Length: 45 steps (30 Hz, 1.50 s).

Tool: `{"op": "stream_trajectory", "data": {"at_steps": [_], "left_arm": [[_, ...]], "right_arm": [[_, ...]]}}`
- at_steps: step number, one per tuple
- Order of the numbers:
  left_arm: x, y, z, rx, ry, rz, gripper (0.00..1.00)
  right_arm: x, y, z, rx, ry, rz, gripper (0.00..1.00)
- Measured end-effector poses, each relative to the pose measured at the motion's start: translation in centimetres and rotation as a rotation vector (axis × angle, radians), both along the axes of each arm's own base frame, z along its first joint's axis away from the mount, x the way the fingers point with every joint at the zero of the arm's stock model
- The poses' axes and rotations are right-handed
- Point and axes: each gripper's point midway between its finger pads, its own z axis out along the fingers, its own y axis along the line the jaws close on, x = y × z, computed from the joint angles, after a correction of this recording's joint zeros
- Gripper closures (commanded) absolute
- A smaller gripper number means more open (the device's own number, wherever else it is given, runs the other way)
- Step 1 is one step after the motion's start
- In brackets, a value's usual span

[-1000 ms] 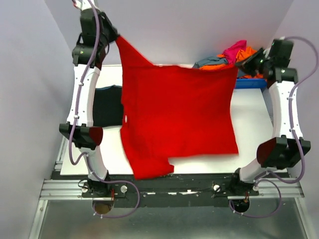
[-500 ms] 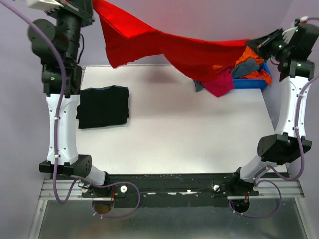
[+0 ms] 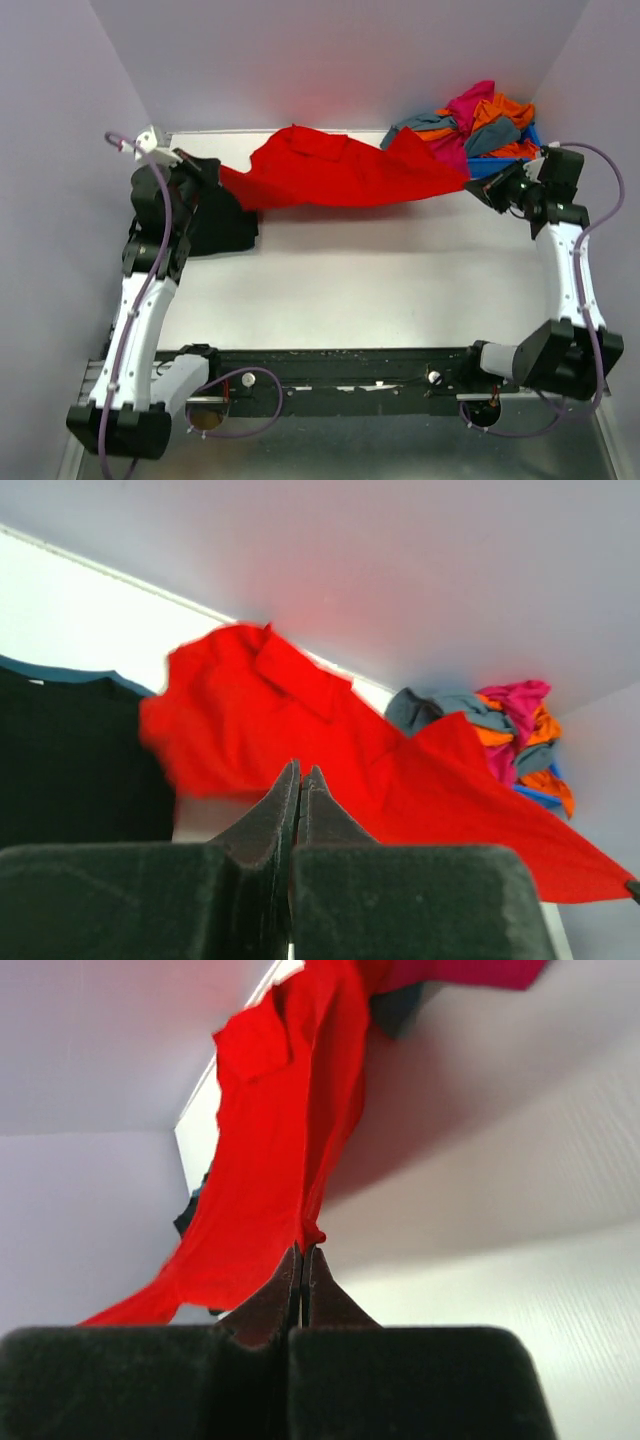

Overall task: Fold and stack the t-shirts
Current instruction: Flatten out the tshirt

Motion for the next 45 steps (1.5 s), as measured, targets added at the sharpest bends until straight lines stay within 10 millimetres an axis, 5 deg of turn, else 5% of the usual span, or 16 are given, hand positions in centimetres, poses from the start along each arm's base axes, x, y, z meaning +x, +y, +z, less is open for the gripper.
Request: {"op": "stream_trajectory", "data": {"at_steps": [5,13,25,31,37,45], "left_arm": [[-4.9,0.1,-0.6,-0.039,-0.064,-0.012,1.00],[-8.0,-1.0,-8.8,-0.051,0.132,-0.075,1.00],[-13.1,-1.1,-9.4,-0.053,0.166,-0.104,1.00],[-13.4,-1.2,-9.5,-0.058,0.169,-0.109,1.00],[-10.3,-1.5,-11.9,-0.051,0.267,-0.108,1.00],[-6.2,-2.0,-15.1,-0.043,0.368,-0.110,1.00]], "right_arm": [[-5.2,-1.5,-0.6,-0.085,-0.037,-0.123,0.99],[-11.7,-4.1,-7.0,-0.182,0.158,-0.306,0.99],[-19.2,-4.4,-7.9,-0.293,0.120,-0.447,0.99],[-19.5,-3.7,-9.5,-0.275,0.136,-0.413,0.99],[-17.6,-3.0,-13.6,-0.201,0.292,-0.332,0.99],[-14.0,-3.1,-15.5,-0.130,0.364,-0.286,0.99]]}}
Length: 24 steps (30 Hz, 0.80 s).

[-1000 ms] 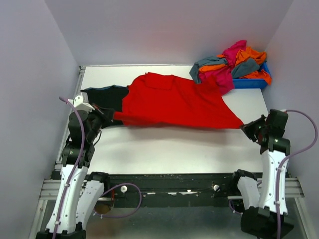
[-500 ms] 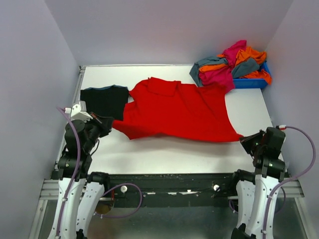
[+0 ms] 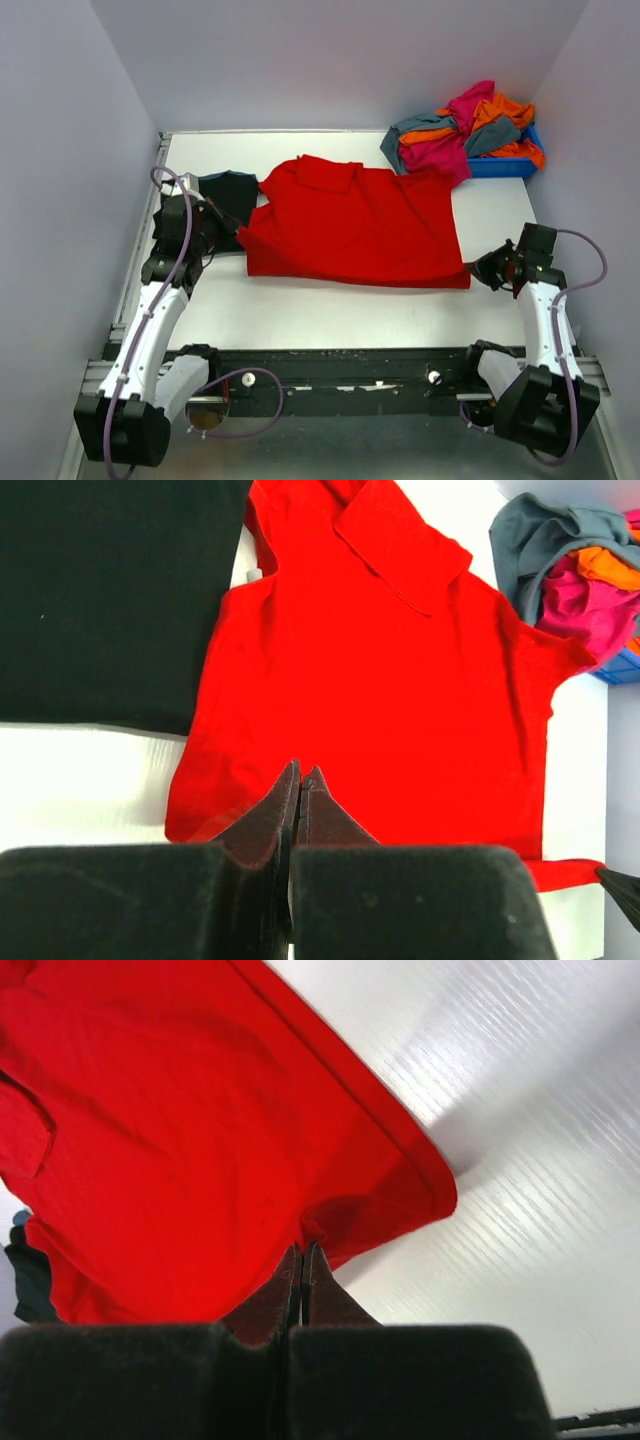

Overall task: Fold and stack the t-shirts
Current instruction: Flatten out the tshirt, then fold the flattened tshirt in 1/3 of the way

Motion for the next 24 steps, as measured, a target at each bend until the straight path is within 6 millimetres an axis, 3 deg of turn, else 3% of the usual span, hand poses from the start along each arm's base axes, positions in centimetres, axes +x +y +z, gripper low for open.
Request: {"op": "stream_trajectory", "data": {"at_steps": [3,9,24], "left_arm": [[1.6,-0.2,-0.3,0.013,0.029,-0.008,1.00],[5.8,-0.8,1.0,0.043,0.044,-0.025,1.00],[12.3,-2.0,0.4,0.099,0.104,-0.012,1.00]], "right_arm": [[1.3,-0.2,-0.1,0.020,0.005,-0.003,0.99],[4.1,-1.0,0.1,0.040,0.003,-0.013,0.99],[8.9,-1.1,-1.5,0.108,0.049,-0.014,0.99]]}}
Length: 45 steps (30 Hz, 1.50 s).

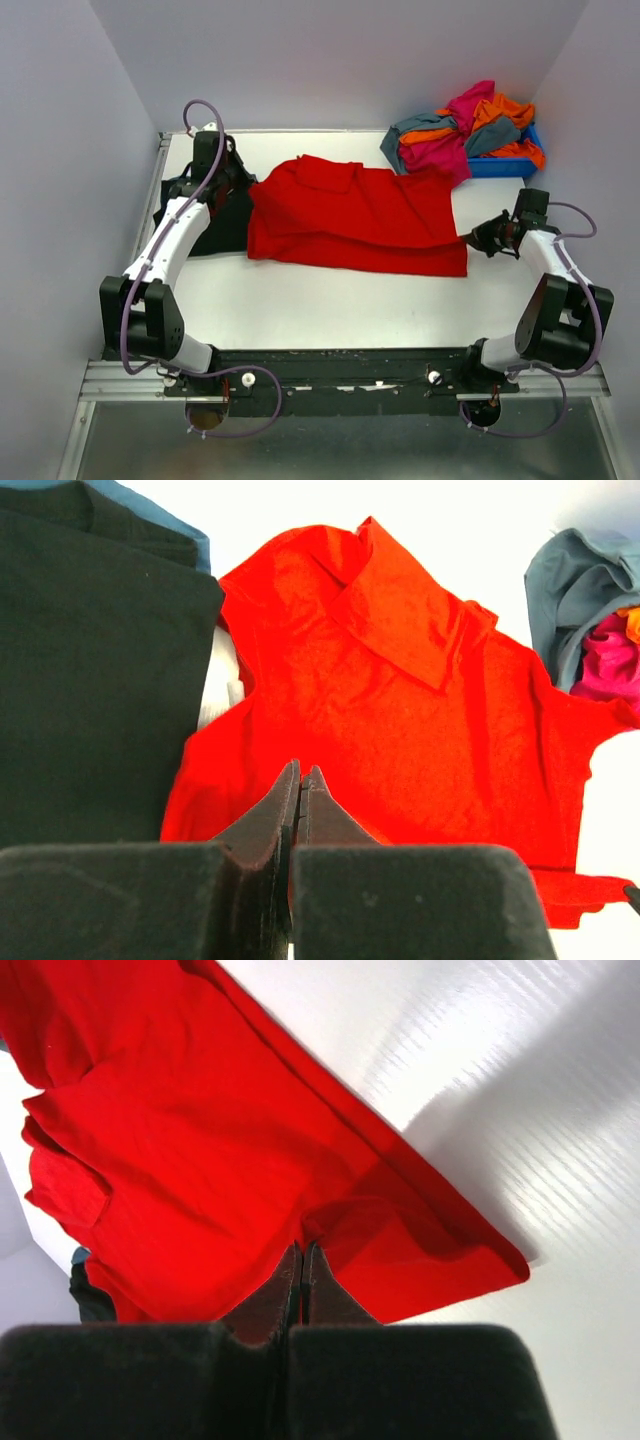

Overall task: Fold and stack the t-shirts
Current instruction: Fold the flattened tshirt in 1/3 of the way

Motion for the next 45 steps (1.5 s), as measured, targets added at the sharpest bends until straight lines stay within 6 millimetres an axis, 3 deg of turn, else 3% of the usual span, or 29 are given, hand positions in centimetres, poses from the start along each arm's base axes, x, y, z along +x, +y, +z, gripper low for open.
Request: {"op": "stream_trajectory", "data": {"at_steps": [15,21,29,30,31,33,35,40,45], "left_arm": [[4.4,0.1,-2.4,0.047,0.053,0.026,1.00],[5.3,-0.3,-3.2,0.056,0.074,0.016,1.00],[7.0,-0.6,-2.7,0.057,0.060,0.013,1.00],[7.2,-0.7,-2.9,0.058,0.064,0.012,1.00],[7.5,-0.8,-3.1,0.058,0.066,0.011,0.89],[7.9,-0.9,-3.6,0.059,0.074,0.009,0.56],[8.2,-1.1,-4.1,0.060,0.083,0.001,0.45],[8.2,-1.4,-3.9,0.049,0.079,-0.005,0.34],[6.6,-0.6,-1.4,0.063,0.031,0.033,0.32]], "right_arm": [[4.3,0.4,-1.5,0.040,0.053,-0.003,0.99],[4.8,-0.1,-1.7,0.028,0.062,-0.023,0.99],[5.6,-0.4,-2.3,0.040,0.078,-0.050,0.99],[5.7,-0.4,-2.5,0.043,0.084,-0.053,0.95],[5.8,-0.4,-2.8,0.045,0.090,-0.054,0.83],[6.1,-0.4,-3.0,0.048,0.091,-0.051,0.60],[6.3,-0.4,-3.0,0.049,0.086,-0.045,0.48],[6.2,-0.5,-1.7,0.025,0.037,-0.034,0.47],[3.4,-0.1,0.6,-0.018,-0.038,-0.032,0.55]]}}
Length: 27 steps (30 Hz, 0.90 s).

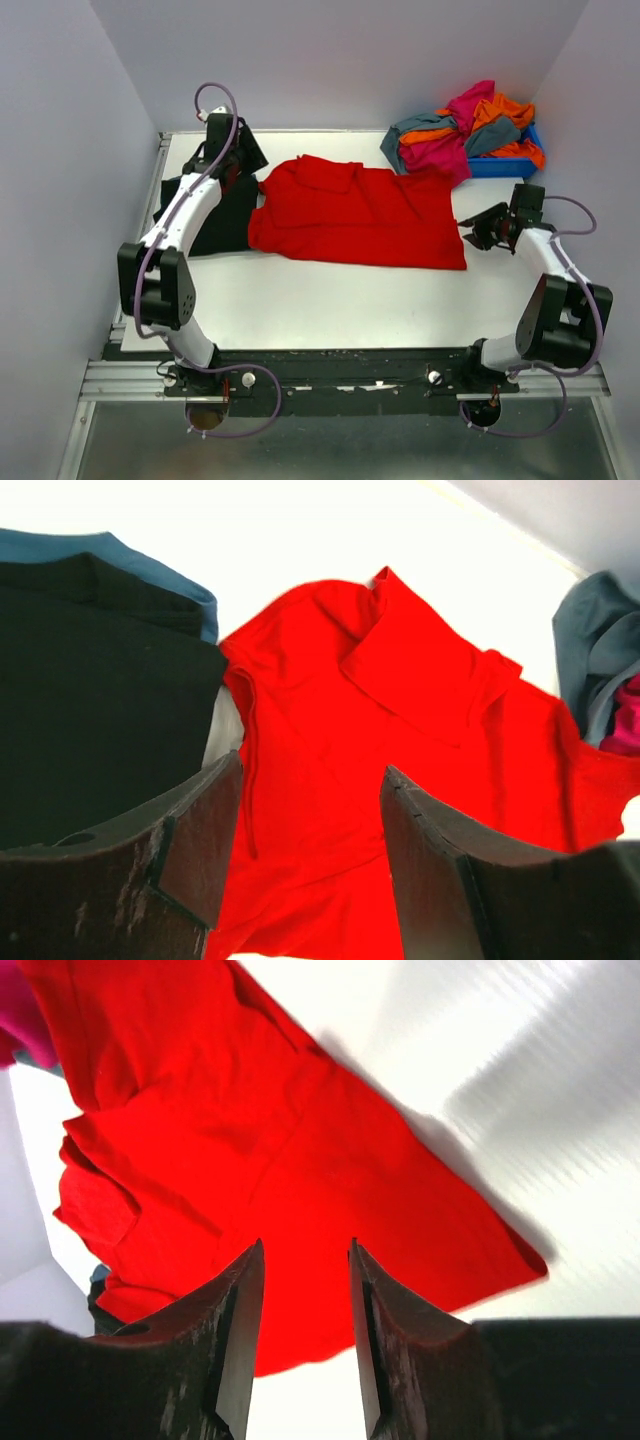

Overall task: Fold and stack the t-shirts
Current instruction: Fold the flattened tshirt in 1/3 of the way

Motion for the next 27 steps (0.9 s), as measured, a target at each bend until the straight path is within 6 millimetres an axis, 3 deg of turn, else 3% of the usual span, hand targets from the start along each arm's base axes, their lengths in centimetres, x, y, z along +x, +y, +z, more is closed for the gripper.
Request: {"op": "stream_trajectory", "data": {"at_steps": [2,5,7,9,12,16,24,27], "left_arm": [[-1.6,0.8,1.3,0.007,-0.028,0.032,0.33],[-4.4,2.0,3.2,-0.001,-0.080,0.081,0.35],[-5.9,2.6,3.4,-0.010,-0.106,0.113,0.37],[-7.2,3.1,2.6,-0.017,-0.113,0.138,0.42],[-8.5,3.6,-0.8,-0.015,-0.062,0.164,0.43],[-9.0,3.8,-4.1,-0.001,0.017,0.171,0.43],[-7.8,5.5,-3.4,-0.002,-0.013,0.212,0.47],[-7.3,6.4,-3.8,-0.004,-0.013,0.234,0.51]], "right_arm": [[-1.6,0.4,0.2,-0.009,-0.021,-0.001,0.55],[-4.2,1.1,-1.2,-0.006,-0.003,-0.003,0.56],[-6.1,1.5,-2.5,-0.005,0.026,-0.003,0.57],[-7.5,1.8,-3.5,-0.004,0.045,-0.004,0.57],[-8.5,1.8,-4.1,-0.012,0.054,-0.011,0.58],[-8.6,1.4,-4.3,-0.035,0.060,-0.024,0.58],[-9.0,0.3,-6.3,-0.072,0.138,-0.066,0.62],[-9.1,0.3,-7.3,-0.061,0.174,-0.076,0.71]]}}
